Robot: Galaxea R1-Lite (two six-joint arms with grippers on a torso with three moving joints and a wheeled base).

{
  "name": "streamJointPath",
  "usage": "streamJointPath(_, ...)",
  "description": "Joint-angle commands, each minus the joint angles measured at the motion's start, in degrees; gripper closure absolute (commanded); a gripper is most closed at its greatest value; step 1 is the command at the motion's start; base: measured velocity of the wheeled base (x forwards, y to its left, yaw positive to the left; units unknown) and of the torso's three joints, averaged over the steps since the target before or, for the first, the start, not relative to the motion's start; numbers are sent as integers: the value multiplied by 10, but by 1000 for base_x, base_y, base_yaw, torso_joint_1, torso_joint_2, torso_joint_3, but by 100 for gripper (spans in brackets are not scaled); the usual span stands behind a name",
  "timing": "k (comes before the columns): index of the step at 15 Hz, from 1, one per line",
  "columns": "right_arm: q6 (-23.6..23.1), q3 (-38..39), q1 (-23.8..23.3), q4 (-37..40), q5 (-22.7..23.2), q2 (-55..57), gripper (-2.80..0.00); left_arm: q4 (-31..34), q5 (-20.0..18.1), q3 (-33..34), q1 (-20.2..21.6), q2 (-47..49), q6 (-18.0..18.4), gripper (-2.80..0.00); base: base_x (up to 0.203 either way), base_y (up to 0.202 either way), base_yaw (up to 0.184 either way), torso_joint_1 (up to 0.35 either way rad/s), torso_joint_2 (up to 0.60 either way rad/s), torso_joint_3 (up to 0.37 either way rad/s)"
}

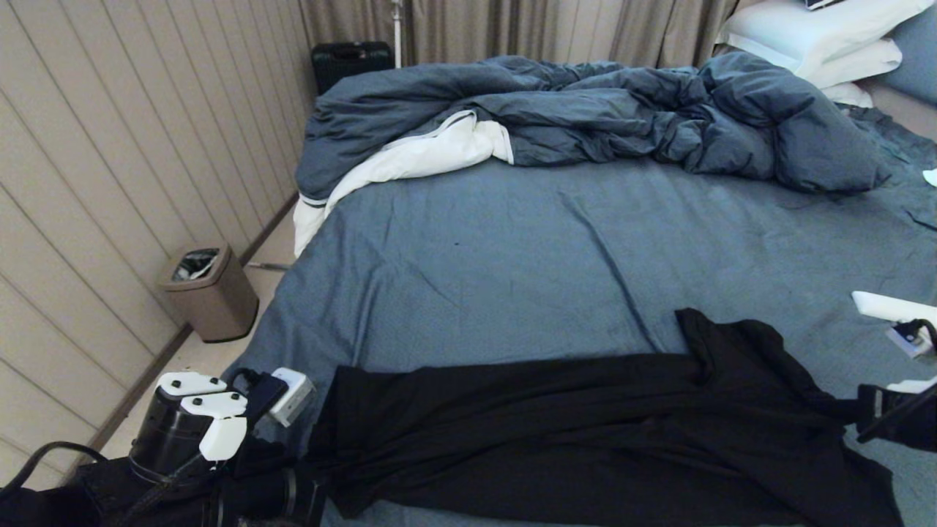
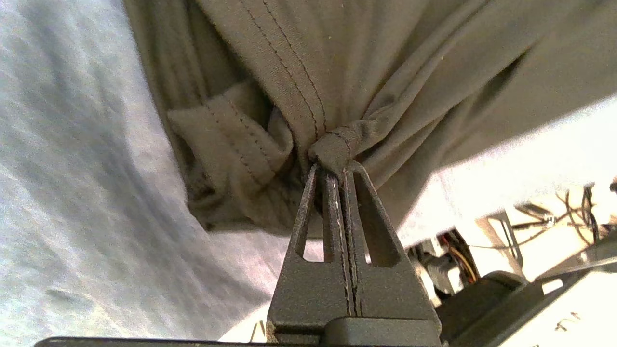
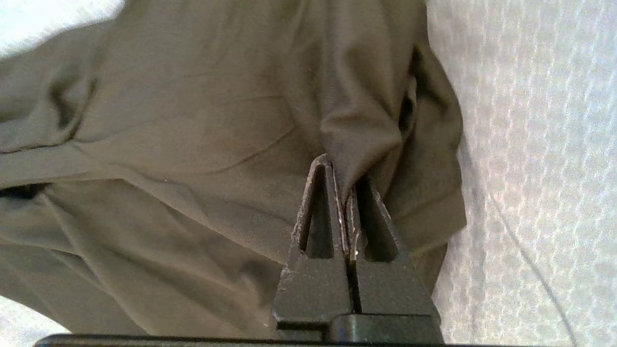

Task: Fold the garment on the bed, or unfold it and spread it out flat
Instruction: Fold the black T-shirt

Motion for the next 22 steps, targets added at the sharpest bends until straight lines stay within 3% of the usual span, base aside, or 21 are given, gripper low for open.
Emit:
streamJointPath(1,-3,9,-4,-1,3,7,0,-3,0,7,-5,0,-4,0,0,0,0,0,0,0)
streamJointPath(2,-3,11,-5,-1,5,6,0,-3,0,8,-5,0,-10,-280,0,0,0,0,0,0)
streamJointPath(11,-7,18,-5,-2,8,2,0,-4,5,-4,-13,-10,-21,-280,0,0,0,0,0,0)
streamJointPath(12,-6,15,-5,-2,8,1,-280,-4,7,-7,-13,-14,-22,-280,0,0,0,0,0,0)
streamJointPath(18,-1,0,-9,-2,8,-18,-280,4,13,-31,-12,-36,-21,-280,0,0,0,0,0,0)
streamJointPath(22,5,-43,-18,2,7,-29,-280,42,50,-88,-11,-53,-19,-280,0,0,0,0,0,0)
